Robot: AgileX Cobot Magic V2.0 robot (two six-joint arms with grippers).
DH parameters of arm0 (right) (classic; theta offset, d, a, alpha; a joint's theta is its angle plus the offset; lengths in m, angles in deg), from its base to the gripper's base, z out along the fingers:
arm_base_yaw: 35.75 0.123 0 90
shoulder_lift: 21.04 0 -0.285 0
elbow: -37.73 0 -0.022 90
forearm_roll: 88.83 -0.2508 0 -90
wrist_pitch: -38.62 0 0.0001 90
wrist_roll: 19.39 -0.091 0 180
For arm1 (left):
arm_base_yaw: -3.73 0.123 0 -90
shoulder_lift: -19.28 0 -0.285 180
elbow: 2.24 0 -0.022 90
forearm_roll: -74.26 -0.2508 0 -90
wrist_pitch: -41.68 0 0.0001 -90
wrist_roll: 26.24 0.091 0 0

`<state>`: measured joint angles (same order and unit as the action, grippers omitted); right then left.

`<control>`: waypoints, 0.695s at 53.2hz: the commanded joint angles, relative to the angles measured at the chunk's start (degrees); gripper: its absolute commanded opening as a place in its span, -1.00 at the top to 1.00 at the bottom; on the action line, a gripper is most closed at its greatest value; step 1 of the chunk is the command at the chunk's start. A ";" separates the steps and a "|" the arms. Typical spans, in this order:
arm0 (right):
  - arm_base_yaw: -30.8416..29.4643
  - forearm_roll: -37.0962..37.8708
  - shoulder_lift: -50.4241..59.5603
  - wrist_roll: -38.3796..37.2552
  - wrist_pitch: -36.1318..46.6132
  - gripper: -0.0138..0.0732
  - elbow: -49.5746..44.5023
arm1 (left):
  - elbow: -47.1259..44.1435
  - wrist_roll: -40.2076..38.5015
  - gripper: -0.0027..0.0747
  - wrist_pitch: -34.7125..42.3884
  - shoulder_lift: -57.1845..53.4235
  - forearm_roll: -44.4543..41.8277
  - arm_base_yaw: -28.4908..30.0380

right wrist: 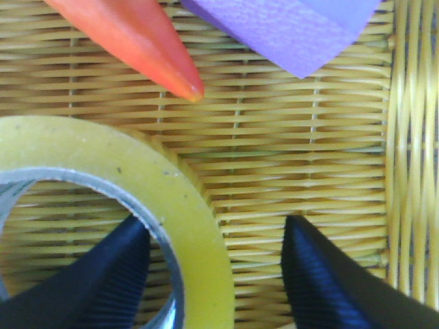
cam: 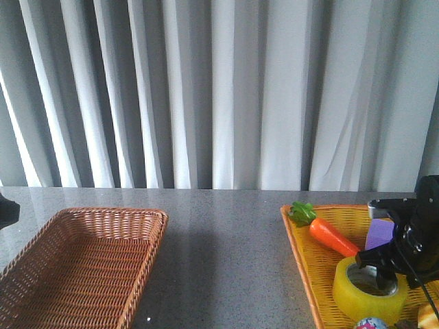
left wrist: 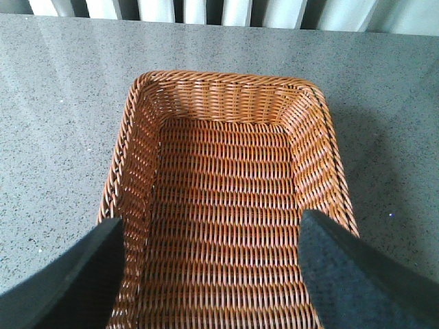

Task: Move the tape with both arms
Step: 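Lower the right gripper onto the yellow tape roll and grasp its rim, then lift the tape roll and carry it toward the table center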

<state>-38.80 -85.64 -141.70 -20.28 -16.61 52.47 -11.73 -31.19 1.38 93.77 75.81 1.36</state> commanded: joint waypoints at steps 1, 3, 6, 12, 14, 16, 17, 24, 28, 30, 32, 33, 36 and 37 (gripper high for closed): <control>-0.30 0.26 2.17 0.89 0.53 -0.04 2.50 | 1.63 -0.49 -0.37 3.42 -0.92 0.62 -0.26; -0.30 0.22 1.95 1.24 0.34 0.03 2.70 | 1.63 -0.49 -0.37 3.42 -0.92 0.62 -0.26; -0.30 -0.01 1.93 1.24 0.28 0.13 2.96 | 1.63 -0.49 -0.37 3.42 -0.92 0.62 -0.26; -0.30 -0.85 1.93 1.52 -0.22 0.32 3.87 | 1.63 -0.49 -0.37 3.42 -0.92 0.62 -0.26; -0.30 -1.21 1.93 1.81 -0.62 0.37 4.42 | 1.63 -0.49 -0.37 3.42 -0.92 0.62 -0.26; -0.30 -1.49 1.93 2.10 -1.29 0.40 5.14 | 1.63 -0.49 -0.37 3.37 -0.92 0.62 -0.26; -0.30 -1.68 1.93 2.23 -1.59 0.41 5.51 | 1.63 -0.49 -0.37 3.37 -0.92 0.62 -0.26; 0.44 -3.19 2.85 4.37 -4.69 0.43 10.16 | 1.63 -0.49 -0.37 3.22 -0.92 0.62 -0.26; 1.50 -4.18 4.20 5.86 -5.32 0.42 13.58 | 1.63 -0.49 -0.37 3.22 -0.92 0.62 -0.26; 2.40 -4.62 4.90 6.20 -5.59 0.42 15.66 | 1.63 -0.49 -0.37 3.22 -0.92 0.62 -0.26; 3.63 -4.93 5.48 6.33 -5.99 0.42 17.83 | 1.63 -0.49 -0.37 3.22 -0.92 0.62 -0.26; 4.22 -5.18 5.79 6.54 -6.18 0.42 18.70 | 1.63 -0.49 -0.37 3.22 -0.92 0.62 -0.26; 6.83 -5.73 6.37 7.60 -6.41 0.42 21.97 | 1.63 -0.49 -0.37 3.22 -0.92 0.62 -0.26; 7.60 -5.87 6.52 8.13 -6.50 0.41 22.71 | 1.63 -0.49 -0.37 3.22 -0.92 0.62 -0.26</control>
<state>-34.61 -88.83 -140.47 -14.24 -25.09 68.94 -11.73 -31.19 1.38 93.77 75.81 1.36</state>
